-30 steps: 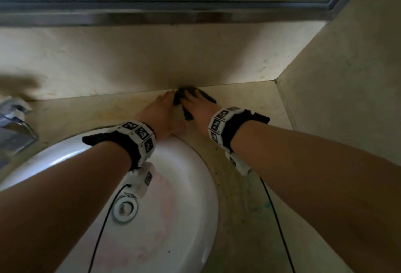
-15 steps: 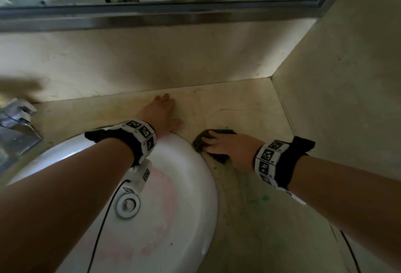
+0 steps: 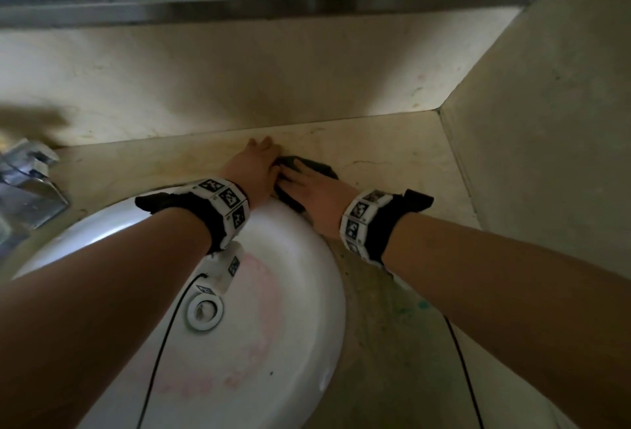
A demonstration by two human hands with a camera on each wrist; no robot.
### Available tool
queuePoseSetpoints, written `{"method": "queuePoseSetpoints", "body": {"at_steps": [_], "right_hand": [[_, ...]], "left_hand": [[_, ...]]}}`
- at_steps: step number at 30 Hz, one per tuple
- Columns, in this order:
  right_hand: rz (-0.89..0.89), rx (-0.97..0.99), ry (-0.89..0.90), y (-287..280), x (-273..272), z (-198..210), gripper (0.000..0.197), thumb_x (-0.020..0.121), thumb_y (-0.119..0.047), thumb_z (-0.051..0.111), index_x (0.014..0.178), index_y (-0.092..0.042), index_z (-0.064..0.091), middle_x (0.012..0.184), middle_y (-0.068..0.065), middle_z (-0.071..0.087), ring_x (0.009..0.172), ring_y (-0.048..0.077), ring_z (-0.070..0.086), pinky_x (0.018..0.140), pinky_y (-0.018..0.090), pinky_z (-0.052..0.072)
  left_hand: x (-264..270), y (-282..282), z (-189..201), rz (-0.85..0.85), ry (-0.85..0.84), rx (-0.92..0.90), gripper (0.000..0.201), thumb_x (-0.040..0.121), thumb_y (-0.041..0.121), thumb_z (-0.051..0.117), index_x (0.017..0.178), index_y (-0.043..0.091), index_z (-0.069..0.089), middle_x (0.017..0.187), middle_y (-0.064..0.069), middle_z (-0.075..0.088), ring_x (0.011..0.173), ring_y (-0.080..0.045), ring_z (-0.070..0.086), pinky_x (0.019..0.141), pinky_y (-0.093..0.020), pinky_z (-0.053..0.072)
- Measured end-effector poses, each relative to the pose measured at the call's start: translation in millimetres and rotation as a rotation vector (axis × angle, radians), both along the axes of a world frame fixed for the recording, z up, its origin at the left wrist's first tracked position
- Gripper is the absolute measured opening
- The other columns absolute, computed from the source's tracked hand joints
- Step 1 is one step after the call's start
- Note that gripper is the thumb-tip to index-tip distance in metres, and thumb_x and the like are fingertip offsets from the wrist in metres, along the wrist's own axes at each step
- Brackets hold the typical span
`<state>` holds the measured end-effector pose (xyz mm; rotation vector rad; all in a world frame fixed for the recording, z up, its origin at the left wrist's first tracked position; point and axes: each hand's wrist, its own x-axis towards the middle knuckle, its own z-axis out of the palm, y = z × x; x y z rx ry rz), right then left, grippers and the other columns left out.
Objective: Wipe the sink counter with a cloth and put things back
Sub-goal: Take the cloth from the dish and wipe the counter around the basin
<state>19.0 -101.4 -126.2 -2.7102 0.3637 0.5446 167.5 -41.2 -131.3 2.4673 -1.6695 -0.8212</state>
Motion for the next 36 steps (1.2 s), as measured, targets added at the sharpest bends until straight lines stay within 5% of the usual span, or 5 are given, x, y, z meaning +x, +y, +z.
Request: {"method": "queuePoseSetpoints", "body": {"at_steps": [7,10,18,28,36], "right_hand": [[-0.093,0.063,0.054,32,-88,3,0.057,0.102,-0.016,0.028,0.153,-0.016,0.002,0.161,0.002,-0.006,0.148,0.02,-0.008,0.115,0.028,-0.007],[-0.109,0.051,0.151,42,-110,4,0.059,0.101,-0.014,0.026,0.153,-0.016,-0.001,0.16,0.0,-0.012,0.148,0.02,-0.011,0.121,0.036,0.0],[-0.198,-0.1,0.084,8,-26,-10,0.064,0.099,-0.043,0.026,0.153,-0.022,-0.001,0.161,-0.002,-0.009,0.148,0.03,-0.005,0.119,0.045,0.008],[-0.935,-0.087,0.253,15,-108,-17,0.076,0.097,-0.034,0.036,0.15,-0.019,-0.017,0.158,0.006,-0.021,0.146,0.037,-0.01,0.117,0.052,0.011],[-0.571,-0.086,0.133,26,-104,-16,0.066,0.099,-0.028,0.028,0.152,-0.018,-0.009,0.16,0.005,-0.016,0.147,0.032,-0.01,0.119,0.046,0.002]], "left_hand": [[-4,-4,-4,-0.08,-0.103,0.127,0.053,0.098,0.02,0.037,0.148,0.011,0.021,0.158,-0.01,0.008,0.142,-0.036,0.011,0.112,-0.047,0.026],[-9,-3,-3,-0.097,-0.137,0.114,0.055,0.098,0.019,0.039,0.148,0.008,0.02,0.158,-0.011,0.009,0.141,-0.036,0.012,0.112,-0.047,0.026],[-22,4,-29,-0.14,-0.14,0.029,0.055,0.088,0.02,0.023,0.136,-0.003,0.037,0.145,-0.024,0.033,0.136,-0.045,0.023,0.113,-0.049,0.021],[-38,9,-18,-0.005,-0.066,-0.018,0.055,0.095,0.002,0.034,0.147,0.002,0.015,0.158,-0.013,0.007,0.144,-0.039,0.007,0.116,-0.045,0.019],[-50,15,-11,-0.05,-0.006,-0.018,0.062,0.093,-0.004,0.034,0.15,0.005,0.01,0.159,-0.01,0.004,0.146,-0.033,0.003,0.117,-0.041,0.017]]}}
